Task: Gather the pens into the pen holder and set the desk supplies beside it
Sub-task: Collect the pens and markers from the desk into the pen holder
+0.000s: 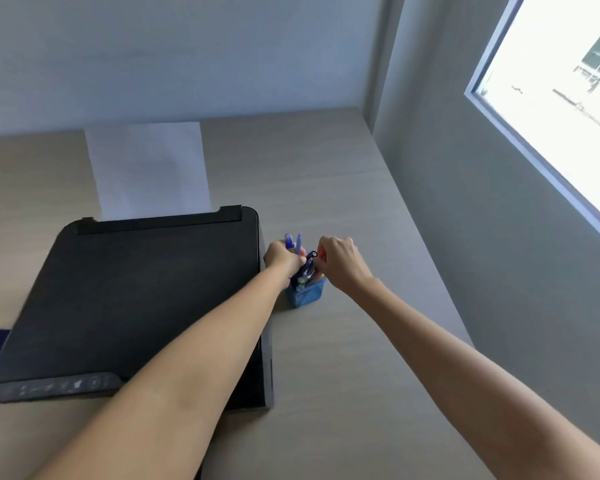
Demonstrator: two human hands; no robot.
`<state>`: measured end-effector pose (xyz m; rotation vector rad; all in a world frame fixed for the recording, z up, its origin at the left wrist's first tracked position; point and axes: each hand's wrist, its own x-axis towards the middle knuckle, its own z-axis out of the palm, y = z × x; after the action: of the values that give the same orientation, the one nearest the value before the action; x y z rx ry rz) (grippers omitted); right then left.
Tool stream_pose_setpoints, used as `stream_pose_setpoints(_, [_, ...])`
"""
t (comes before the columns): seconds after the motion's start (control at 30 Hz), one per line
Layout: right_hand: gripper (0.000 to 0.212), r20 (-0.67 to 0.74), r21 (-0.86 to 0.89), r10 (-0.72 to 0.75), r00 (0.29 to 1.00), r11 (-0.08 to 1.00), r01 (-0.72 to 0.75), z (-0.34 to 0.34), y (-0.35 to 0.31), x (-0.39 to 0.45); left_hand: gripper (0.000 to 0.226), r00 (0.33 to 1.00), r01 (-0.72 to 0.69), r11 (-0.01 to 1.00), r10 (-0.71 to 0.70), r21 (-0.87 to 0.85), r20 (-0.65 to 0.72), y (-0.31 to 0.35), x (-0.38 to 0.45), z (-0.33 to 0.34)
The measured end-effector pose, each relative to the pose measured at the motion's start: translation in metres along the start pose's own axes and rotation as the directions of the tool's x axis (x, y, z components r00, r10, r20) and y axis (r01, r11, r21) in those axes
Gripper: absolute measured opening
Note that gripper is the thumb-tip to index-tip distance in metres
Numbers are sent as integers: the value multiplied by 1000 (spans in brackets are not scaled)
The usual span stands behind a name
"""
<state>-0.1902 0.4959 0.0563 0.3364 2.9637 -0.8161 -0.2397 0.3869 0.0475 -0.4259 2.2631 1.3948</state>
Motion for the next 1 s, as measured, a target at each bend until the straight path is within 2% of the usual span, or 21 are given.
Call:
stream_pose_setpoints(0.07, [12,2,21,-6,1000,1000,6,-1,0,4,32,999,-10,997,13,-75,40,-1,4,2])
stream_pose_setpoints(0.13, [24,7,47,-27,1000,999,27,-1,3,6,29,996,-38,987,49,-156,72,2,6,0])
stream_pose_setpoints(0.2, [36,2,111,-41,999,993,41,0,6,4,24,991,-99,982,111,-159,70,6,7,-4])
stream_pose_setpoints(0.27, [39,-12,173,-47,999,984,49,2,8,-1,24,985,-154,979,163,-136,59,10,7,-7])
stream_pose_setpoints(0.37, [38,-22,228,-18,1000,973,23,13,11,-4,17,970,-244,968,243,65,21,5,9,-6])
stream_pose_setpoints(0.47, [44,57,258,58,997,964,-71,37,20,-1,31,959,-276,918,283,285,17,2,1,-3])
stream_pose_setpoints(0.53, [48,108,352,130,986,922,-160,45,21,-1,39,954,-289,890,297,353,30,0,-1,-1])
stream_pose_setpoints(0.6, [53,136,458,172,976,862,-216,45,21,-5,54,978,-203,935,205,291,25,-1,-2,0])
stream_pose_setpoints(0.67, [57,214,562,230,949,766,-312,46,21,-9,67,998,21,993,-27,114,51,-1,-4,3])
stream_pose_setpoints(0.73, [55,280,639,266,922,666,-386,53,25,-11,72,971,205,977,-195,-63,135,-3,-5,5])
stream_pose_setpoints(0.83, [64,271,683,265,925,625,-379,72,39,-4,79,938,282,942,-230,-183,260,-11,1,5])
stream_pose_setpoints(1.0, [71,283,679,256,924,627,-381,66,37,-5,102,946,266,947,-221,-178,239,-42,56,20])
